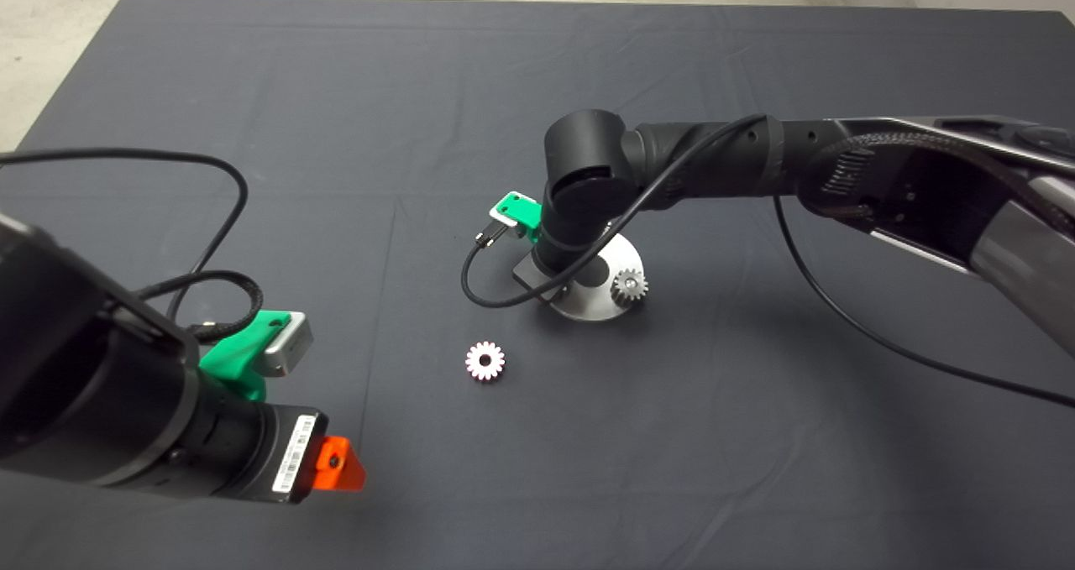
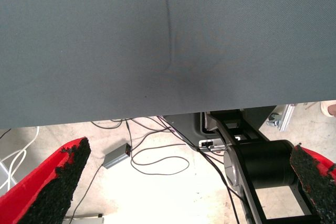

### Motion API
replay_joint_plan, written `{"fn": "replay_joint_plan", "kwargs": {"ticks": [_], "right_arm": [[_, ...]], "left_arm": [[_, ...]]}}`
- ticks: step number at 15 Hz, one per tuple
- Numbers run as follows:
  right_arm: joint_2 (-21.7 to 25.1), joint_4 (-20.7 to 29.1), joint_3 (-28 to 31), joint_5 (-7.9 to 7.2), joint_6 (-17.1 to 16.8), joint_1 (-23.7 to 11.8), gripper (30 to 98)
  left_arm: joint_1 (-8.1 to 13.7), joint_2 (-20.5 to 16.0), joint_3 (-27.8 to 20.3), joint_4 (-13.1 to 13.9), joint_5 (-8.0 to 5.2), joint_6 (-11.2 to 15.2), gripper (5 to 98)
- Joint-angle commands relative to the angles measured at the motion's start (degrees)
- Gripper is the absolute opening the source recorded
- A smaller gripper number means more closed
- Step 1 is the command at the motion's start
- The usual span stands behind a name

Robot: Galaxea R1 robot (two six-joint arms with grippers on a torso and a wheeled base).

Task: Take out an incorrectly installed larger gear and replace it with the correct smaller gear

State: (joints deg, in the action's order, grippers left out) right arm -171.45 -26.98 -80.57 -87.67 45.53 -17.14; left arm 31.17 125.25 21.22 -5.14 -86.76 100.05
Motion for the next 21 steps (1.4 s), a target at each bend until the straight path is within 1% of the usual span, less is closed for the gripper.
{"fn": "replay_joint_plan", "kwargs": {"ticks": [1, 4, 6, 9, 13, 15, 19, 21], "right_arm": [[-0.3, -1.6, 0.5, -4.79, 0.8, -0.7, 50.1], [-0.3, -1.5, 0.6, -4.87, 1.1, -0.9, 50.1], [-0.3, -1.5, 0.7, -4.89, 2.4, -1.1, 50.1], [-0.3, -1.5, 1.3, -4.87, 2.8, -2.1, 50.1], [-0.2, -1.4, 2.4, -4.96, 3.1, -2.6, 50.1], [-0.2, -1.2, 3.2, -4.96, 4.0, -3.8, 50.2], [-0.1, -0.9, 3.8, -5.05, 4.2, -5.6, 49.9], [-0.1, -0.9, 5.4, -5.13, 5.8, -7.7, 49.9]], "left_arm": [[0.8, -0.2, -1.0, 1.3, -0.08, 0.0, 98.1], [0.8, -0.2, -1.0, 1.3, -0.08, 0.1, 98.1], [0.8, -0.2, -1.0, 1.3, -0.08, 0.1, 98.1], [0.8, -0.2, -1.0, 1.3, -0.08, 0.1, 98.1], [0.8, -0.2, -1.0, 1.3, -0.08, 0.2, 98.1], [0.8, -0.2, -1.0, 1.3, -0.08, 0.2, 98.1], [0.8, -0.2, -0.9, 1.3, -0.16, 0.1, 98.1], [0.8, -0.2, -0.9, 1.3, -0.16, 0.1, 98.1]]}}
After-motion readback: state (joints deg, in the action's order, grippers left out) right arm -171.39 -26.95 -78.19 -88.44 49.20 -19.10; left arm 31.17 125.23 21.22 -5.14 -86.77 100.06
